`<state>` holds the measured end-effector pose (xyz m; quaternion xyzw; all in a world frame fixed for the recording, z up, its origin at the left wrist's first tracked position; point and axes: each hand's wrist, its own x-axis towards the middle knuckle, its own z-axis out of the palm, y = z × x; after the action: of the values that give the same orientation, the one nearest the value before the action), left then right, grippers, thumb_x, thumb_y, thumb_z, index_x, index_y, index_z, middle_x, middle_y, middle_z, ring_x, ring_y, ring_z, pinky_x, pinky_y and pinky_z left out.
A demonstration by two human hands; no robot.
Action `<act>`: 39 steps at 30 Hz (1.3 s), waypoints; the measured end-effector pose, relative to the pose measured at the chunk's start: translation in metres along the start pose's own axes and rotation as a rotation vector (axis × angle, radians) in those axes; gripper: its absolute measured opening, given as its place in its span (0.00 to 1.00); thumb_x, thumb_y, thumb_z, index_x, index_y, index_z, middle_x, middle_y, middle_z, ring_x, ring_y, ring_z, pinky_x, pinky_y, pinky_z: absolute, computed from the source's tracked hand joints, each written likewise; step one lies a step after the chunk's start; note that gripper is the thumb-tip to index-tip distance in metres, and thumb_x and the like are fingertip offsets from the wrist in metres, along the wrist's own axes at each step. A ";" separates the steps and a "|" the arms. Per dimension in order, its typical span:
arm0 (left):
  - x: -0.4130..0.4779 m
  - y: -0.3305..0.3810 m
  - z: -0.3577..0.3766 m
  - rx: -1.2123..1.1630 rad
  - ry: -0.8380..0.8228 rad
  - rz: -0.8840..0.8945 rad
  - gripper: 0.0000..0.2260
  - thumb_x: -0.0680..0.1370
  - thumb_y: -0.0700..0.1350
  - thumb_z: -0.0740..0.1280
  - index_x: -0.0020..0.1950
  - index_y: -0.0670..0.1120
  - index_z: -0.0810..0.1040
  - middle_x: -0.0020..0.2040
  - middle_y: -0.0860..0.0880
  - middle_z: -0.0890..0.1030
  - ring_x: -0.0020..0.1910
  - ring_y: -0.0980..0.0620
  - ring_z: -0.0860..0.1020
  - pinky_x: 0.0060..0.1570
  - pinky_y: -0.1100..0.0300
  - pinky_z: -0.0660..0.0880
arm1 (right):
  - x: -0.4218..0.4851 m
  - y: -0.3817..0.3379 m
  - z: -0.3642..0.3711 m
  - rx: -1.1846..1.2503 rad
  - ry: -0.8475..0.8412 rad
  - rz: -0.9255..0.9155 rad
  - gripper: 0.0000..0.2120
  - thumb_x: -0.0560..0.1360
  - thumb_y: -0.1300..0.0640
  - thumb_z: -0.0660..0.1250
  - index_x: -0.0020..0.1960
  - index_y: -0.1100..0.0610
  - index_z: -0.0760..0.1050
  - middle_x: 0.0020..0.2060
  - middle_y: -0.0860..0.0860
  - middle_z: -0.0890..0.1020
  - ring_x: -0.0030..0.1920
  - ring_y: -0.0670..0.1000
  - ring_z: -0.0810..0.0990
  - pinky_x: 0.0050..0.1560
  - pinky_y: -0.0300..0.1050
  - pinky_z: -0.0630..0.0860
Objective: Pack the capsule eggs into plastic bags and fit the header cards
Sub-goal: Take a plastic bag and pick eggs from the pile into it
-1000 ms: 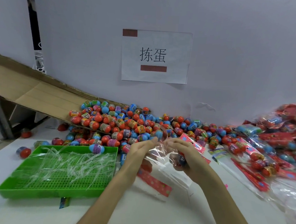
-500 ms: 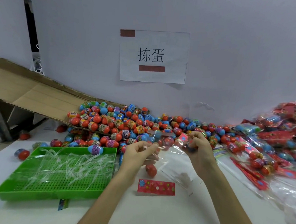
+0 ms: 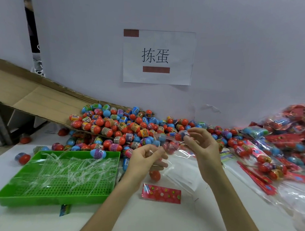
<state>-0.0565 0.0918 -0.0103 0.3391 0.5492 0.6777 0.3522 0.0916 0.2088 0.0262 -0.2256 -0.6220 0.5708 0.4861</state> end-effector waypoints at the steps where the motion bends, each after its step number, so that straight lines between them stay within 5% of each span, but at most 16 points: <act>1: 0.000 0.000 0.000 0.014 -0.017 0.016 0.09 0.80 0.46 0.71 0.52 0.40 0.82 0.45 0.43 0.88 0.39 0.44 0.87 0.36 0.59 0.82 | 0.000 0.001 0.002 -0.060 -0.002 -0.027 0.11 0.72 0.58 0.76 0.53 0.51 0.80 0.47 0.45 0.85 0.50 0.49 0.86 0.48 0.39 0.82; 5: -0.001 -0.002 0.000 0.086 -0.063 0.058 0.06 0.82 0.45 0.69 0.53 0.42 0.82 0.47 0.46 0.88 0.33 0.46 0.85 0.33 0.55 0.83 | -0.002 0.007 0.005 -0.184 -0.001 -0.084 0.10 0.74 0.59 0.76 0.51 0.49 0.80 0.47 0.42 0.85 0.48 0.47 0.86 0.46 0.36 0.81; 13: -0.003 -0.001 0.000 0.178 -0.043 0.113 0.05 0.83 0.42 0.67 0.54 0.43 0.82 0.45 0.48 0.89 0.23 0.50 0.79 0.35 0.50 0.82 | -0.002 0.010 0.003 -0.305 -0.033 -0.097 0.10 0.74 0.59 0.77 0.52 0.51 0.81 0.50 0.48 0.84 0.47 0.57 0.86 0.50 0.56 0.85; 17: -0.001 -0.002 0.000 0.195 -0.009 0.112 0.06 0.83 0.42 0.67 0.51 0.43 0.83 0.45 0.48 0.89 0.20 0.52 0.75 0.24 0.59 0.77 | 0.001 0.012 0.001 -0.252 -0.045 -0.053 0.09 0.74 0.58 0.77 0.53 0.52 0.81 0.50 0.48 0.84 0.49 0.59 0.85 0.52 0.59 0.84; 23: -0.002 -0.004 0.001 0.251 -0.023 0.081 0.07 0.83 0.44 0.69 0.50 0.42 0.82 0.45 0.48 0.88 0.24 0.48 0.79 0.27 0.57 0.79 | 0.001 0.010 -0.002 -0.227 -0.065 -0.070 0.09 0.74 0.58 0.76 0.52 0.53 0.81 0.50 0.51 0.85 0.36 0.54 0.87 0.40 0.44 0.84; 28: -0.002 -0.004 0.002 0.248 -0.046 0.083 0.12 0.81 0.46 0.71 0.45 0.38 0.78 0.46 0.47 0.88 0.27 0.46 0.82 0.27 0.56 0.78 | 0.003 0.013 -0.003 -0.295 -0.069 -0.089 0.08 0.75 0.57 0.76 0.52 0.51 0.81 0.48 0.48 0.85 0.45 0.53 0.86 0.46 0.47 0.84; 39: 0.000 -0.007 0.002 0.271 -0.050 0.123 0.13 0.81 0.47 0.71 0.48 0.36 0.77 0.45 0.47 0.88 0.29 0.45 0.84 0.30 0.53 0.80 | 0.002 0.016 -0.001 -0.332 -0.188 -0.067 0.07 0.75 0.54 0.75 0.53 0.51 0.82 0.45 0.43 0.85 0.40 0.50 0.85 0.39 0.42 0.83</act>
<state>-0.0539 0.0937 -0.0165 0.4331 0.6048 0.6092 0.2748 0.0869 0.2147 0.0116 -0.2277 -0.7573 0.4625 0.4008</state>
